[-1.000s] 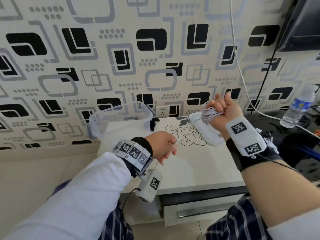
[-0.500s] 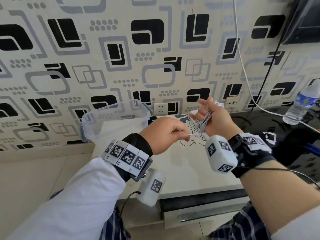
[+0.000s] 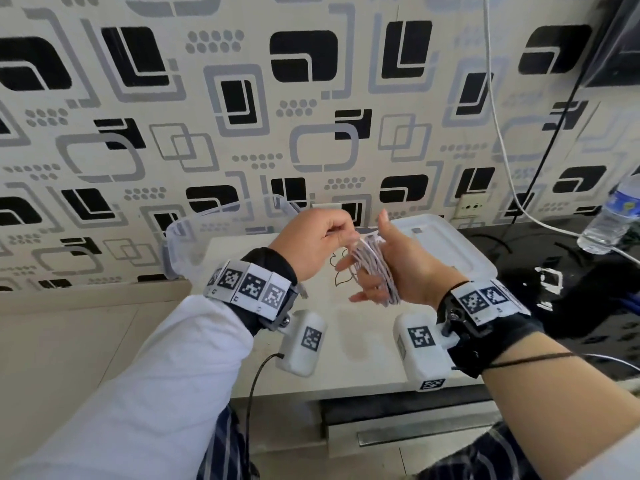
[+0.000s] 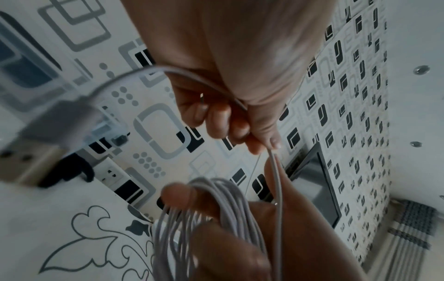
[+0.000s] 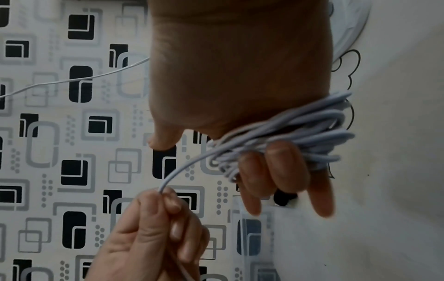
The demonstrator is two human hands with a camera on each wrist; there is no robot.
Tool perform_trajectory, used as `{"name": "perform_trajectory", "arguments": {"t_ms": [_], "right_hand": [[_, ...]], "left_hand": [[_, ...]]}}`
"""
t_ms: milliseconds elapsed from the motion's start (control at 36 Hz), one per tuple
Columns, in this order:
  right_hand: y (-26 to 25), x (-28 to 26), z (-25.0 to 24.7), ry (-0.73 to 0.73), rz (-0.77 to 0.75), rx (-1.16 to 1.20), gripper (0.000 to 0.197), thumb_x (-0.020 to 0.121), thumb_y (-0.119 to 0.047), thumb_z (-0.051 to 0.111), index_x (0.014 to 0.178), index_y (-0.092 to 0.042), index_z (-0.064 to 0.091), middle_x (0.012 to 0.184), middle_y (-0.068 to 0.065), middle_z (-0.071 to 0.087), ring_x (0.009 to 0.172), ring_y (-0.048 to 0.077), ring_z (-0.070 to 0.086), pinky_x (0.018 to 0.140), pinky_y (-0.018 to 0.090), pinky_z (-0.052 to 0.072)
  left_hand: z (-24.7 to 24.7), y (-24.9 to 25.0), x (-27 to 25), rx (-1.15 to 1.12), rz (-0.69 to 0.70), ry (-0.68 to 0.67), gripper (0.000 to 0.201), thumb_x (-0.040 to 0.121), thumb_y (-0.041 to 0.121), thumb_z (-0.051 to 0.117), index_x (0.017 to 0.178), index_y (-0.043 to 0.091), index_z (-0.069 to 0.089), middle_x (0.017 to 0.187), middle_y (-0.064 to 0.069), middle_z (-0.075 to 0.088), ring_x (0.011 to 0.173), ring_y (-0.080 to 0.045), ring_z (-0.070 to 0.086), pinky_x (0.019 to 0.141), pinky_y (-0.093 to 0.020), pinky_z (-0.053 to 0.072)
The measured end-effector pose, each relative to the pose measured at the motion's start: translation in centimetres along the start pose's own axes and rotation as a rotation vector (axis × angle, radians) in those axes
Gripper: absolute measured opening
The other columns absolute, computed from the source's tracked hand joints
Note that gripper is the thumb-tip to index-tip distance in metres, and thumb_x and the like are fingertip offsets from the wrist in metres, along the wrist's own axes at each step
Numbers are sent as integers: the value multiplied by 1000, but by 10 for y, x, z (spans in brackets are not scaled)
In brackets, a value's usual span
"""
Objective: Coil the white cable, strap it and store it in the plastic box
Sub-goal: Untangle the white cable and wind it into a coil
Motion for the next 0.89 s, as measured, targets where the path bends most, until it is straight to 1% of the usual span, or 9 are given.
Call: {"name": "perform_trajectory", "arguments": {"t_ms": [56,139,222,306,389,500,667,778,889], "right_hand": [[1,-1,0,-81,59,-25,108,79,-83,14,116,8,55,56,8,34,41,19,35,79,47,48],[3,-3,0,-229,99,-95,97,79,-80,31,115,6,56,54,8,34,38,17,35,66,38,50],[2,-8,3,-333,106,-143,77,77,-67,57,108,3,57,48,0,35,34,12,30,49,24,40],[-1,-9,4,-417,98,-70,59,80,-49,69,103,4,56,44,-2,33,31,10,26,41,21,24],[-6,-11,3,-521,69,48,43,89,-37,62,100,4,55,43,-2,26,30,11,20,40,24,10],[-16,-20,1,-613,11,207,34,96,-31,53,98,2,54,44,-3,23,31,11,21,40,20,18],[-26,-37,-6,-516,-96,243,32,94,-37,52,91,-6,59,46,-4,20,34,11,18,43,21,25],[-28,-39,-8,-537,-127,308,34,96,-37,49,91,-5,57,47,-5,22,34,10,19,44,23,31],[-29,-36,-10,-588,-163,420,37,99,-36,43,94,-2,55,48,-4,28,36,12,25,48,25,40]], "left_hand": [[-3,-5,2,1,-8,16,22,96,18,57,77,9,62,66,9,56,61,3,52,58,-8,37],[-4,-14,5,-34,-46,61,21,97,19,55,77,14,61,67,-10,59,62,-21,55,63,-33,46],[-4,-21,7,-114,-88,122,20,98,14,52,80,10,60,63,1,53,59,-14,50,65,-32,46],[-2,-25,9,-190,-130,162,19,99,12,50,82,9,59,66,1,54,63,-12,52,68,-29,50],[3,-30,9,-269,-181,165,19,99,12,50,85,6,60,70,-2,57,68,-13,56,67,-23,53],[12,-40,9,-406,-304,156,21,100,13,48,81,10,58,72,2,64,78,-17,65,75,-37,57],[18,-40,5,-592,-403,134,21,102,16,42,83,14,52,81,-5,70,83,-23,71,78,-40,55],[21,-31,4,-706,-422,115,21,102,14,43,82,13,50,81,-6,69,79,-21,70,75,-37,55],[26,-23,1,-690,-430,75,21,102,16,44,84,10,53,78,-8,66,64,-25,67,68,-36,57]]}}
Point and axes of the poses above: each hand's wrist, its own x-axis towards the middle knuckle, its own z-axis out of the palm, y = z × x, the point moved 1 cm from there along x, towards the middle knuckle
